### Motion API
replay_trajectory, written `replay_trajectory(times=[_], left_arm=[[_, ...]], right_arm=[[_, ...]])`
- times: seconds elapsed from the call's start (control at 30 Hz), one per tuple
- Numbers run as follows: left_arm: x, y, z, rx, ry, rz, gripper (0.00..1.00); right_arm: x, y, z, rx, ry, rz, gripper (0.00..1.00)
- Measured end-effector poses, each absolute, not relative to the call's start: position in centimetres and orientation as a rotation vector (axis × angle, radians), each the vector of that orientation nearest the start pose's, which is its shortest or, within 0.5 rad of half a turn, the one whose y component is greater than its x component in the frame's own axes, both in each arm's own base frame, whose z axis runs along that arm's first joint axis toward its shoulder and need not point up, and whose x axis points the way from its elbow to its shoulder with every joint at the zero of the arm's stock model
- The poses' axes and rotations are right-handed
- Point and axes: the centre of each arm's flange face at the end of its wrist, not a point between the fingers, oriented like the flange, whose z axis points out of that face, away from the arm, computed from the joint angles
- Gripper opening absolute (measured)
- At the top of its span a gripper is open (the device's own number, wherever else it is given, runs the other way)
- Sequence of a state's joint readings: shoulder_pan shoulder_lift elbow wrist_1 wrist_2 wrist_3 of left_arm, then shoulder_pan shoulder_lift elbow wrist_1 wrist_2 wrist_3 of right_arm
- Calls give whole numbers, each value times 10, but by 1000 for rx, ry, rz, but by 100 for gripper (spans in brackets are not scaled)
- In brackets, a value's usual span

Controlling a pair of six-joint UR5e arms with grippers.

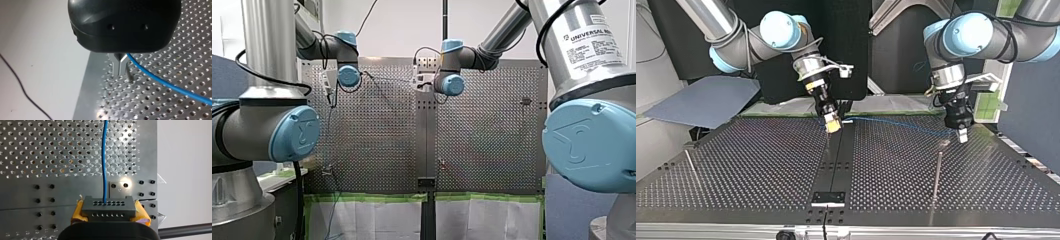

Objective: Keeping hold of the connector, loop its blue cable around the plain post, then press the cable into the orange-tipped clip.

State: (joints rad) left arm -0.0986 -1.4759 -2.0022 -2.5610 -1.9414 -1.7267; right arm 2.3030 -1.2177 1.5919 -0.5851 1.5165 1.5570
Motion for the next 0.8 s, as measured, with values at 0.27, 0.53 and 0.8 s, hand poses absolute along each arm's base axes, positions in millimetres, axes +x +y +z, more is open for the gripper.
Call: replay_trajectory(times=[0.27, 0.53, 0.8], left_arm=[[415, -138, 410, -330, 1278, 14, 0], [428, -142, 436, -282, 1257, -23, 0], [439, -139, 472, -280, 1190, -41, 0]], right_arm=[[528, -378, 350, 1541, -604, 1905, 0], [543, -379, 382, 1540, -531, 1978, 0], [551, -388, 418, 1488, -487, 2030, 0]])
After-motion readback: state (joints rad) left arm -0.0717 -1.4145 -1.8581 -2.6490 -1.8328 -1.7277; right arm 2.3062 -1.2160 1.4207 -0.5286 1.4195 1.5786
